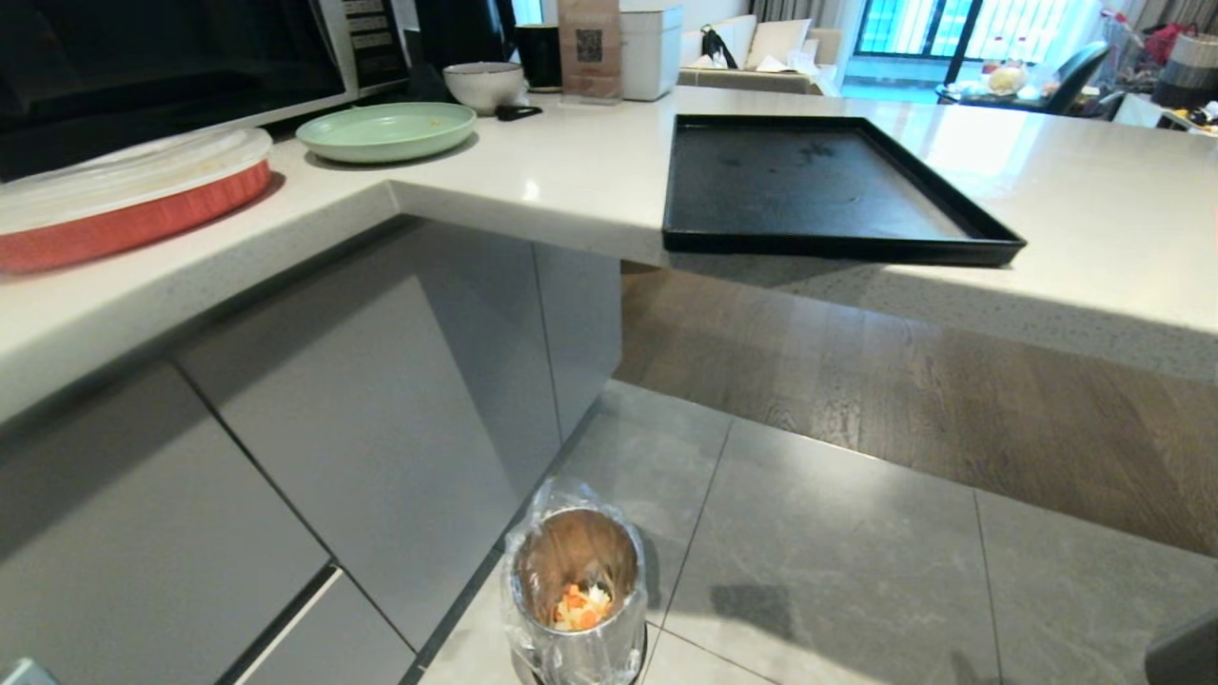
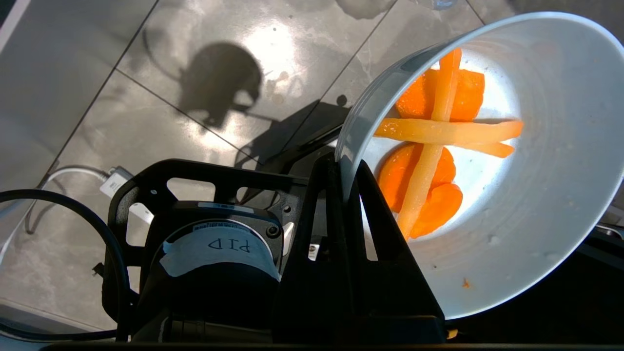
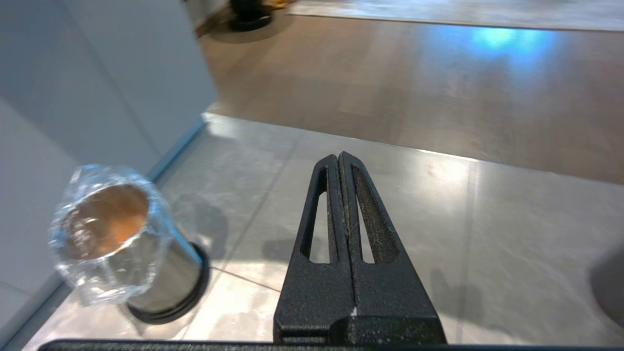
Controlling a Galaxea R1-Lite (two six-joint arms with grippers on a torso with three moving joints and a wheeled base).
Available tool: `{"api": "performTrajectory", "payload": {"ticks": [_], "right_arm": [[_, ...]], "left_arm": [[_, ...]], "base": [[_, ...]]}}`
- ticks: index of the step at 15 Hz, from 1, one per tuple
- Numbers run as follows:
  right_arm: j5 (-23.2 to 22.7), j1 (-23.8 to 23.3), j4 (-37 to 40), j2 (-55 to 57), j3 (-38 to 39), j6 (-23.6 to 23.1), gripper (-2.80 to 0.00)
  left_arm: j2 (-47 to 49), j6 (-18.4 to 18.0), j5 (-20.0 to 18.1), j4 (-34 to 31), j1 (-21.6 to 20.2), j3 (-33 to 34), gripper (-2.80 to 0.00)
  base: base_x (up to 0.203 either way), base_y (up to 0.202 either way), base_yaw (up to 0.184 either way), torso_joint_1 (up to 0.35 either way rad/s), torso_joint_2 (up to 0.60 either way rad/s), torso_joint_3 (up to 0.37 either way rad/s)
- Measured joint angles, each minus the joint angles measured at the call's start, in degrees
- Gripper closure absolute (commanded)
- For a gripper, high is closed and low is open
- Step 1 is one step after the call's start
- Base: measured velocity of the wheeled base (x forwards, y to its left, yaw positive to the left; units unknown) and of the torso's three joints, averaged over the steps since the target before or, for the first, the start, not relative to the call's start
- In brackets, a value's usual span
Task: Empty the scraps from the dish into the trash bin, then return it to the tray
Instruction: Move the bowl over the trash can
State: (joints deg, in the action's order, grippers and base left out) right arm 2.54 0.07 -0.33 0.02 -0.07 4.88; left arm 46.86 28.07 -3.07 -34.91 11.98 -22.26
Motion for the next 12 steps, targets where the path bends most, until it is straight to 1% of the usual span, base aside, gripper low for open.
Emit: {"api": "performTrajectory", "payload": {"ticks": [4, 12], "right_arm": [[0.0, 0.0, 0.0, 0.0, 0.0, 0.0, 0.0], [0.0, 0.0, 0.0, 0.0, 0.0, 0.0, 0.0]], "left_arm": [[0.0, 1.7, 0.1, 0.2, 0.8, -0.1, 0.0], [0.3, 2.7, 0.2, 0.4, 1.7, -0.1, 0.0]], "base": [[0.0, 0.0, 0.0, 0.0, 0.0, 0.0], [0.0, 0.0, 0.0, 0.0, 0.0, 0.0]]}}
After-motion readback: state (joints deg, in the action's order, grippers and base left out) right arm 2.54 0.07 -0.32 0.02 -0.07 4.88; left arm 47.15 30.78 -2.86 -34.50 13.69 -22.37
